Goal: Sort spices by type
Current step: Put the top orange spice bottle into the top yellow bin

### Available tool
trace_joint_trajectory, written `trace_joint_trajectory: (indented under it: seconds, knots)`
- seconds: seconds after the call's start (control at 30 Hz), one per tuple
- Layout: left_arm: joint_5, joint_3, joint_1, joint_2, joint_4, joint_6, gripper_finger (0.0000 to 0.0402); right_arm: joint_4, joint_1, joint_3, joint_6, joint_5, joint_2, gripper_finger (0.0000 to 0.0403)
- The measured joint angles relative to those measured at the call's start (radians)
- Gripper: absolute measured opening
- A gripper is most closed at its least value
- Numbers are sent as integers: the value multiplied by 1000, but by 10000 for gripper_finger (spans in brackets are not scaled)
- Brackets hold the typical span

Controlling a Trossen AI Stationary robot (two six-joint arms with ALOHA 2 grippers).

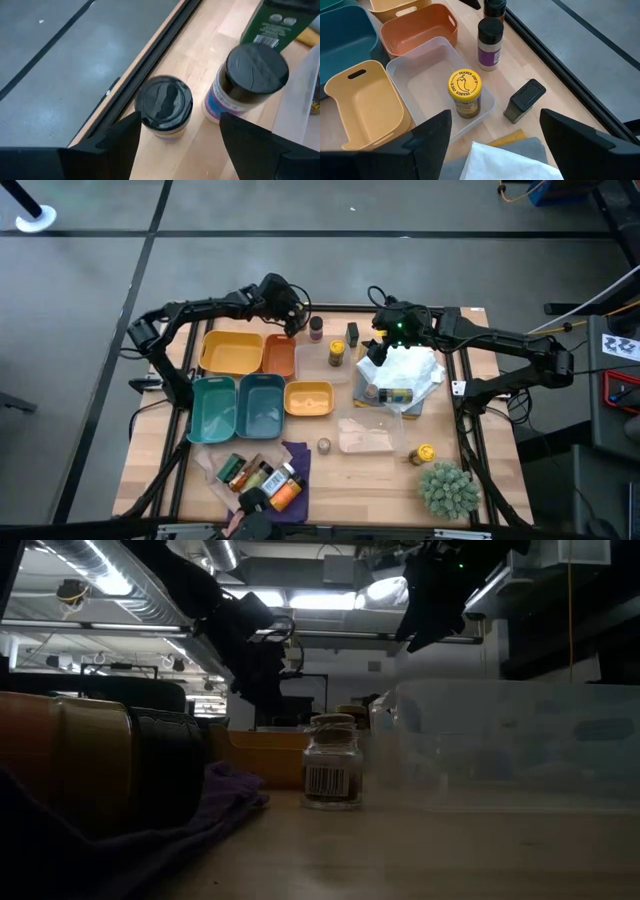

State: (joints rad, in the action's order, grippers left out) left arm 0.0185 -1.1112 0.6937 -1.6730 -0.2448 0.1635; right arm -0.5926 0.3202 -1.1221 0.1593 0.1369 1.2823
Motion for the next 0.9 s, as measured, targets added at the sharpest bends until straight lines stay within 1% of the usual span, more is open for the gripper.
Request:
trace_joint_trajectory:
  seconds: [0.23, 0.57, 0.63, 0.9]
  knots:
    - [0, 10, 1, -12, 34, -1, 260, 0, 0, 0, 0, 0, 0, 303]
    - [-3, 10, 2, -106, 169, -5, 260, -2, 0, 0, 0, 0, 0, 303]
    - [-4, 11, 2, -122, 170, -4, 260, -2, 0, 0, -1, 0, 0, 303]
    - [-5, 11, 2, -159, 191, 77, 260, 0, 0, 0, -7, 0, 0, 303]
